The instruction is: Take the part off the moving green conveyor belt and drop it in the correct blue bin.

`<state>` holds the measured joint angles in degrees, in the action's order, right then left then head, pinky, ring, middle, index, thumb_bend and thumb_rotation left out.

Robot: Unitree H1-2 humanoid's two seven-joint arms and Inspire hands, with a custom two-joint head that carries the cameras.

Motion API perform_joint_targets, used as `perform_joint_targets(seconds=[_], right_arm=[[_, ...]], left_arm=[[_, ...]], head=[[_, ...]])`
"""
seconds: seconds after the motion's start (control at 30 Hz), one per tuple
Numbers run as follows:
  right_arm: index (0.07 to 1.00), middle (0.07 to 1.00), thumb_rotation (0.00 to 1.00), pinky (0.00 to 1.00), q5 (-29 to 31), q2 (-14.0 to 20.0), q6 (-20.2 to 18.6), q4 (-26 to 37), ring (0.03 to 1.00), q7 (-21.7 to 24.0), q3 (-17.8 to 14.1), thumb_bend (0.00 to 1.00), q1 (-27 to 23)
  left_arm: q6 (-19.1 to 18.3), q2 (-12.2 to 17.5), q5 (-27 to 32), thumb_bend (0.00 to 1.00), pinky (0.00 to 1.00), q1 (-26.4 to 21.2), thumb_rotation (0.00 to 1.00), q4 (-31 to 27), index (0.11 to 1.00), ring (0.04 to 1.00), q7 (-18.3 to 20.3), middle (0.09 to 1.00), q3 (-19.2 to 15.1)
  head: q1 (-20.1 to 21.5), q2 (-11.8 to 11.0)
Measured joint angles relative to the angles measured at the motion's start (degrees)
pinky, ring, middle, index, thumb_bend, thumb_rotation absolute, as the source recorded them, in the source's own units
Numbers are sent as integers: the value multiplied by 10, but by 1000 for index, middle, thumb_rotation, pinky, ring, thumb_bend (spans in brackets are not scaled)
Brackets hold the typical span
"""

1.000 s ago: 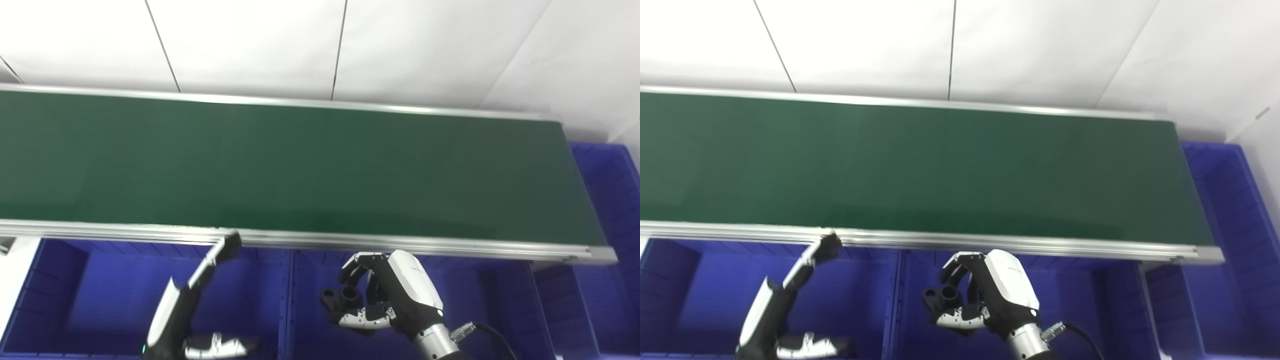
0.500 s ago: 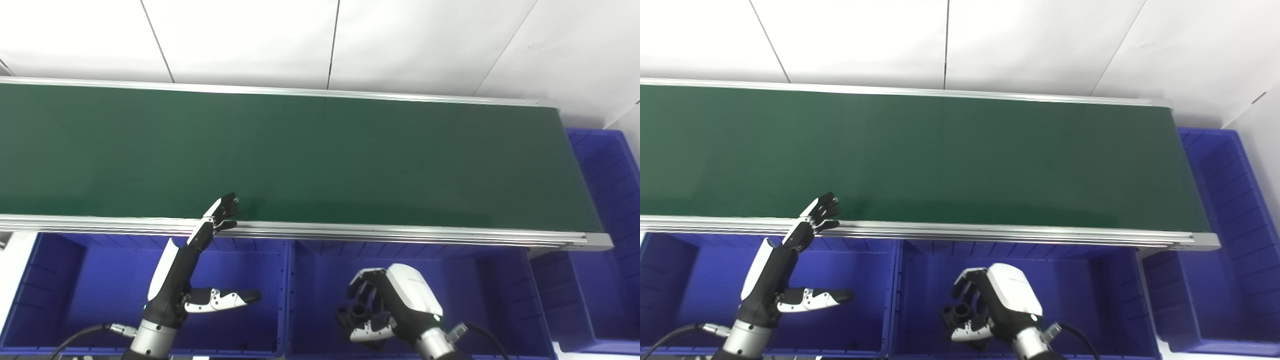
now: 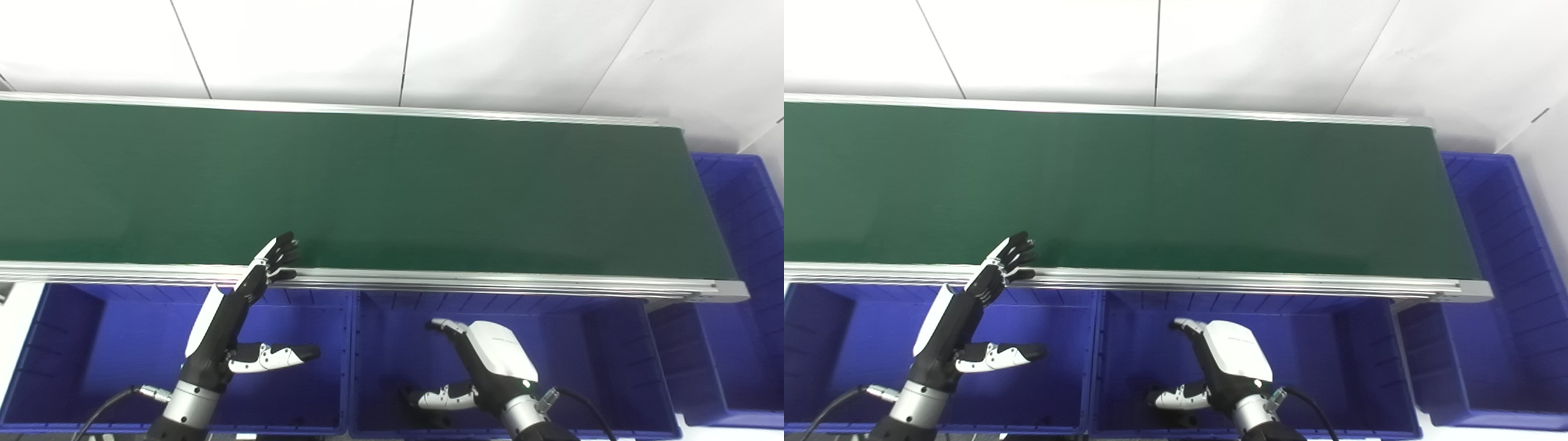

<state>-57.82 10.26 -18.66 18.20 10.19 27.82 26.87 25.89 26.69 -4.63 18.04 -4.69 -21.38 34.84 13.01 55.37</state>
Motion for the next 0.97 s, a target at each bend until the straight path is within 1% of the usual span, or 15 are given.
perform_joint_targets(seconds=[0.07, 0.1, 0.13, 0.17, 0.23, 0.27, 0.3, 0.33, 0.4, 0.47, 0.57, 0.6, 0.73, 0.8, 0.97], right_arm=[[911, 941, 391, 948, 14, -2, 3, 0, 935, -9, -1, 650, 5], [911, 935, 377, 927, 36, -3, 15, 0, 924, -22, -6, 662, 10], [911, 935, 377, 927, 55, -4, 28, 1, 924, -33, -12, 662, 15], [921, 935, 391, 882, 79, -4, 42, 2, 917, -45, -17, 678, 20], [931, 937, 407, 852, 131, -6, 80, 3, 913, -71, -29, 684, 31], [941, 946, 461, 844, 152, -6, 93, 3, 918, -80, -32, 698, 35], [941, 946, 458, 833, 174, -6, 112, 3, 916, -90, -34, 700, 40], [946, 946, 496, 809, 191, -6, 129, 3, 910, -96, -34, 719, 43], [950, 943, 522, 780, 230, -7, 175, 0, 896, -115, -35, 740, 51], [954, 936, 544, 775, 258, -13, 210, -2, 882, -132, -35, 748, 59], [964, 938, 551, 786, 281, -24, 265, -18, 881, -155, -32, 747, 66], [975, 946, 574, 787, 285, -26, 279, -23, 886, -157, -32, 748, 67], [991, 961, 628, 790, 300, -30, 312, -26, 892, -160, -32, 757, 69], [991, 959, 642, 784, 306, -32, 320, -29, 886, -160, -34, 765, 69], [992, 954, 617, 772, 321, -37, 329, -42, 873, -160, -40, 743, 69]], left_arm=[[0, -5, 1, 753, 760, 5, 422, 0, 927, 861, 16, 914, -12], [0, -8, 7, 752, 758, 8, 416, 0, 927, 862, 27, 914, -19], [0, -11, 11, 752, 758, 11, 416, 0, 927, 862, 36, 914, -24], [0, -13, 13, 751, 761, 13, 412, 0, 929, 862, 46, 913, -29], [0, -20, 19, 752, 764, 20, 411, 0, 928, 860, 67, 910, -43], [0, -22, 19, 749, 757, 22, 402, 0, 926, 857, 73, 909, -47], [0, -24, 20, 741, 755, 24, 395, 0, 927, 858, 81, 911, -53], [0, -25, 20, 740, 757, 25, 392, 0, 928, 859, 89, 913, -58], [0, -29, 21, 738, 763, 28, 397, 0, 930, 866, 106, 918, -68], [0, -32, 21, 739, 764, 32, 392, -1, 930, 869, 116, 921, -78], [0, -38, 24, 747, 767, 41, 387, -4, 926, 869, 131, 922, -93], [0, -40, 26, 752, 771, 45, 385, -5, 925, 871, 136, 922, -97], [0, -43, 22, 769, 795, 64, 427, -7, 922, 882, 143, 915, -110], [0, -42, 17, 773, 804, 72, 442, -7, 921, 886, 143, 914, -111], [0, -42, 12, 776, 789, 76, 435, -7, 920, 876, 143, 914, -111]], head=[[1, -1], [0, -1], [0, -1], [-1, -1], [-1, -2], [-1, -2], [-1, -2], [-1, -3], [-1, -5], [-1, -6], [-1, -9], [-1, -9], [-3, -9], [-3, -9], [-2, -10]])
